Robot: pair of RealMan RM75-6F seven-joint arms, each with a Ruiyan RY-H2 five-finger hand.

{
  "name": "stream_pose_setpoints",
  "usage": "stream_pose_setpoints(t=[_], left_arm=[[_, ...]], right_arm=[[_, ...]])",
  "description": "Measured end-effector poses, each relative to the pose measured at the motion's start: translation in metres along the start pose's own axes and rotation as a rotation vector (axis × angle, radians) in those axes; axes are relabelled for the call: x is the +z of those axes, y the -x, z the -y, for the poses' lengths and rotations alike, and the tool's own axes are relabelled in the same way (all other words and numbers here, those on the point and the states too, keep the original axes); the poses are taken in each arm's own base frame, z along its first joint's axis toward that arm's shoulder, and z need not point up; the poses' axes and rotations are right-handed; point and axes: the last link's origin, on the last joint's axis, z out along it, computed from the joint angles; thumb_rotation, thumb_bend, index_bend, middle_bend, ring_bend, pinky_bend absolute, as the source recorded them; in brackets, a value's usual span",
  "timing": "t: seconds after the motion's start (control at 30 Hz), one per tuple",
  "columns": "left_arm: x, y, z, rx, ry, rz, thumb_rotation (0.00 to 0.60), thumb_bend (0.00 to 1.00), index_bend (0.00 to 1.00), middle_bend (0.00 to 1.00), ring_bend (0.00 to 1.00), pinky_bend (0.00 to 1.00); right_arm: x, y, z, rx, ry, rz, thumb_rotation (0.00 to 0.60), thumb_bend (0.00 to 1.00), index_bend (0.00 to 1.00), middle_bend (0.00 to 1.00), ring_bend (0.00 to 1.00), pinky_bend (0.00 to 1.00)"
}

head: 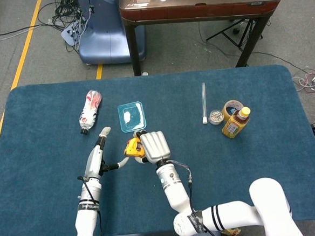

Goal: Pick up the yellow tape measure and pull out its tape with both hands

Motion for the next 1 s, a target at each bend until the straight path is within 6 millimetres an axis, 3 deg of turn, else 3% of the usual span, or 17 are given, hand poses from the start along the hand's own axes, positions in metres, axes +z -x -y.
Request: stream_pose_setpoints(t=[1.0], left_arm=[[0.0053,0.0060,0.0039,-0.015,-0.032,-0.002,0.600,0.14,0.00,0.00,0.00,0.00]], right_arm=[[-0.0006,0.0053,0.0024,0.025,-0.011,0.014,0.600,0.70,0.83,0.78,0.77,0.52]])
